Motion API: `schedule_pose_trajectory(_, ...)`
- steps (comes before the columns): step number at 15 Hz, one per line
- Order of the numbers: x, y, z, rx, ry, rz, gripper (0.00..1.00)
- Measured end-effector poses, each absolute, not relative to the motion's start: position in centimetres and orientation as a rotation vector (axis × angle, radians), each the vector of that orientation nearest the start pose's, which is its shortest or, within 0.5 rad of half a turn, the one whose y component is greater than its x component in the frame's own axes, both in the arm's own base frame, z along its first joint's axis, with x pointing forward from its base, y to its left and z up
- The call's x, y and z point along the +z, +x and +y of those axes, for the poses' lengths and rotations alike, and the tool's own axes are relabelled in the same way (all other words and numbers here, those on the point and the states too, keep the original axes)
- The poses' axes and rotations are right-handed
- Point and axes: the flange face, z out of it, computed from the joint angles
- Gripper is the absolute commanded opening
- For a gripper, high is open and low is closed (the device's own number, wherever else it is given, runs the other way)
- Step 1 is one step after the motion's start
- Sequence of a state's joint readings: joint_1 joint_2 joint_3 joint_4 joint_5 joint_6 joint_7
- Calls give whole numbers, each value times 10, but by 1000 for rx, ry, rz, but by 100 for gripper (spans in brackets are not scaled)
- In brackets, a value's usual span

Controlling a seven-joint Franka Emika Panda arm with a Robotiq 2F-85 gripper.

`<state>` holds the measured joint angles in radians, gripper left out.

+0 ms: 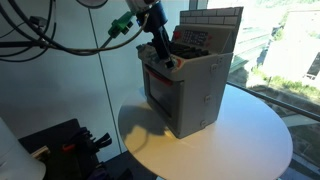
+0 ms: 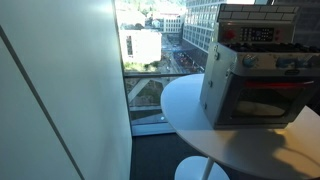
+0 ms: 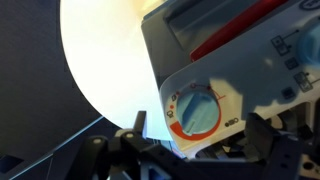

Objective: Turn the far right switch on the oven to the right

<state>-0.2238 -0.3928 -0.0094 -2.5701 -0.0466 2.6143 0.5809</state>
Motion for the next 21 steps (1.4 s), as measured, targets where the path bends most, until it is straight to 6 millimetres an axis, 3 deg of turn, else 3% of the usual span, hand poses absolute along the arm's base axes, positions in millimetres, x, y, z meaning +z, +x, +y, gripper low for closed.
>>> schedule_pose_trajectory(21, 441, 424, -112, -656, -2695, 1113, 100)
